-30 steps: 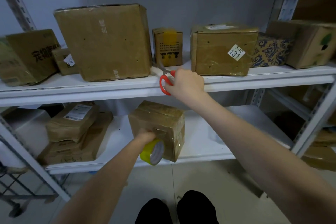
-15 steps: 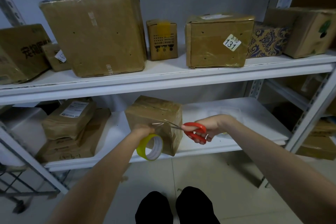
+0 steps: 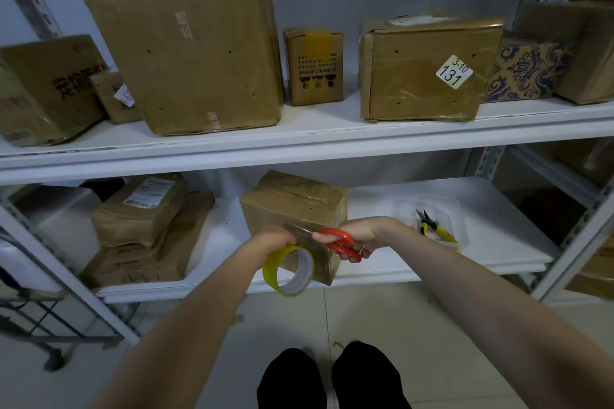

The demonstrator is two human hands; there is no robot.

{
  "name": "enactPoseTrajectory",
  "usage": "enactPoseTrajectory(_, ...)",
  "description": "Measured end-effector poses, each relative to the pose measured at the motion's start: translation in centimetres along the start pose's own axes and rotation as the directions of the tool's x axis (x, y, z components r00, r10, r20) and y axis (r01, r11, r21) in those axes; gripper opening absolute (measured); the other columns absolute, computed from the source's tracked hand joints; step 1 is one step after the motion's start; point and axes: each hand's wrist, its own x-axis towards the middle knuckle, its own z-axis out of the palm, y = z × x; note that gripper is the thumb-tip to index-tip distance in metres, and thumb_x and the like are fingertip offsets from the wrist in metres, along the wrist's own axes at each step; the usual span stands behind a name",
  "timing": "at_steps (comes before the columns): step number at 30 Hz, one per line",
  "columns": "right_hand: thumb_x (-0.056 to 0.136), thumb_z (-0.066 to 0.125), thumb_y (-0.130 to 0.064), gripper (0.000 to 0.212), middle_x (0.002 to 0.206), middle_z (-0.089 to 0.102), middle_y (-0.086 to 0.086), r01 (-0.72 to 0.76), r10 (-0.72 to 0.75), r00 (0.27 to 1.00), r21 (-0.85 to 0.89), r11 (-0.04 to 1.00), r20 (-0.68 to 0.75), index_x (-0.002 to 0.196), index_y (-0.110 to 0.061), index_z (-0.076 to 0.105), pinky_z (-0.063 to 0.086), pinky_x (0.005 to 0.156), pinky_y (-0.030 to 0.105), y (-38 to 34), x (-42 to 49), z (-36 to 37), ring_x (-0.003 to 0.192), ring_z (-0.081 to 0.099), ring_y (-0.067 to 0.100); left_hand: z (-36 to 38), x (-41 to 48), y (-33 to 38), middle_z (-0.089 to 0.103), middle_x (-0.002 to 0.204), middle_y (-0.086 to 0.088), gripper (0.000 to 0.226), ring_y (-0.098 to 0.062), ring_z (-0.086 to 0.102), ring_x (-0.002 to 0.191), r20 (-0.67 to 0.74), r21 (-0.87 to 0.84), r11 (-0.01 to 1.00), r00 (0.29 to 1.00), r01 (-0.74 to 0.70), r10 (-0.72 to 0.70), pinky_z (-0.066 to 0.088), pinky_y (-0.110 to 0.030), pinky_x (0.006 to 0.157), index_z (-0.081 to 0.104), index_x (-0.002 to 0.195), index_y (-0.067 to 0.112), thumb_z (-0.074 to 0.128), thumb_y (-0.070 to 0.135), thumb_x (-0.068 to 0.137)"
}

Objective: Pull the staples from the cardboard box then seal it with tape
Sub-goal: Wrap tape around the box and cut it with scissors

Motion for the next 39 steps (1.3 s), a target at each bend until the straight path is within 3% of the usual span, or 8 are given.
enactPoseTrajectory(3, 0.078, 0.049, -0.076, 0.058, 0.058, 0.044, -0.002, 0.065, -0.071, 0.994, -0.066, 0.996, -0.089, 0.064, -0.02, 0.043, 0.021, 0.049, 0.023, -0.2, 0.5, 0.0, 0.048, 0.039, 0.011, -0.2, 0.3, -0.2, 0.059, 0.081, -0.011, 0.017, -0.016, 0.056, 0.067, -0.004, 0.014, 1.0, 1.0, 0.002, -0.002, 0.049, -0.023, 0.058, 0.06, 0.075, 0.01, 0.056, 0.007, 0.091)
enactPoseTrajectory(6, 0.081, 0.053, -0.071, 0.056, 0.057, 0.05, 0.0, 0.126, -0.146, 0.98, -0.147, 0.981, -0.137, 0.062, -0.018, 0.047, 0.027, 0.046, 0.021, 0.1, 0.5, -0.4, 0.047, 0.047, 0.012, -0.4, 1.0, -0.3, 0.06, 0.097, -0.011, 0.015, -0.023, 0.059, 0.089, -0.048, 0.162, 0.986, 0.998, -0.028, 0.036, 0.05, -0.032, 0.083, 0.067, 0.099, 0.004, 0.064, 0.011, 0.087)
enactPoseTrajectory(9, 0.081, 0.057, -0.067, 0.053, 0.058, 0.052, 0.001, 0.147, -0.178, 0.972, -0.195, 0.97, -0.154, 0.062, -0.018, 0.048, 0.031, 0.045, 0.02, 0.1, 0.5, -0.6, 0.048, 0.05, 0.012, -0.6, 1.3, -0.3, 0.067, 0.107, -0.01, 0.023, -0.024, 0.062, 0.1, -0.119, 0.364, 0.93, 0.988, -0.053, 0.103, 0.051, -0.033, 0.088, 0.069, 0.101, 0.009, 0.069, 0.02, 0.081)
enactPoseTrajectory(21, 0.086, 0.051, -0.065, 0.05, 0.062, 0.039, 0.004, 0.03, -0.041, 0.998, -0.194, 0.981, -0.053, 0.075, -0.016, 0.046, 0.028, 0.051, 0.024, -1.0, -0.2, 0.2, 0.05, 0.036, 0.015, -1.1, -1.2, 0.7, 0.065, 0.104, -0.005, 0.02, -0.026, 0.063, 0.097, -0.357, 0.78, 0.624, 0.853, 0.047, 0.382, 0.045, -0.032, 0.083, 0.065, 0.1, 0.015, 0.055, 0.015, 0.083)
enactPoseTrajectory(26, 0.087, 0.058, -0.057, 0.041, 0.064, 0.033, 0.003, -0.032, 0.029, 0.999, -0.311, 0.95, -0.015, 0.084, -0.017, 0.05, 0.027, 0.052, 0.024, -1.5, -1.2, 0.5, 0.052, 0.03, 0.012, -1.5, -1.5, 0.8, 0.064, 0.091, -0.003, 0.013, -0.024, 0.062, 0.086, -0.202, 0.801, 0.587, 0.872, -0.115, 0.446, 0.049, -0.029, 0.068, 0.063, 0.086, 0.016, 0.053, 0.012, 0.08)
enactPoseTrajectory(30, 0.087, 0.064, -0.044, 0.03, 0.078, 0.049, 0.003, 0.074, -0.118, 0.987, -0.345, 0.936, -0.106, 0.093, -0.015, 0.062, 0.036, 0.052, 0.021, -2.2, -4.8, -0.8, 0.06, 0.04, 0.013, -1.5, -1.5, 0.7, 0.063, 0.088, -0.005, 0.013, -0.025, 0.06, 0.085, -0.163, 0.762, 0.629, 0.894, -0.155, 0.418, 0.041, -0.026, 0.063, 0.065, 0.083, 0.015, 0.053, 0.012, 0.079)
enactPoseTrajectory(35, 0.079, 0.074, -0.041, 0.04, 0.075, 0.067, -0.001, 0.276, -0.385, 0.806, -0.29, 0.916, -0.45, 0.091, -0.003, 0.067, 0.044, 0.058, 0.016, -3.6, -11.4, -3.9, 0.069, 0.061, 0.008, -1.6, -1.6, 0.8, 0.067, 0.095, -0.005, 0.011, -0.024, 0.062, 0.092, -0.131, 0.714, 0.677, 0.915, -0.18, 0.381, 0.047, -0.029, 0.071, 0.064, 0.08, 0.019, 0.055, 0.015, 0.079)
enactPoseTrajectory(39, 0.067, 0.079, -0.053, 0.052, 0.09, 0.066, -0.005, 0.36, -0.412, 0.461, -0.258, 0.896, -0.786, 0.097, -0.018, 0.056, 0.053, 0.067, 0.028, -6.5, -13.7, -3.9, 0.082, 0.063, 0.011, -1.4, -1.7, 1.0, 0.068, 0.101, -0.004, 0.012, -0.025, 0.062, 0.098, -0.128, 0.695, 0.696, 0.92, -0.184, 0.371, 0.05, -0.032, 0.079, 0.064, 0.082, 0.022, 0.054, 0.016, 0.079)
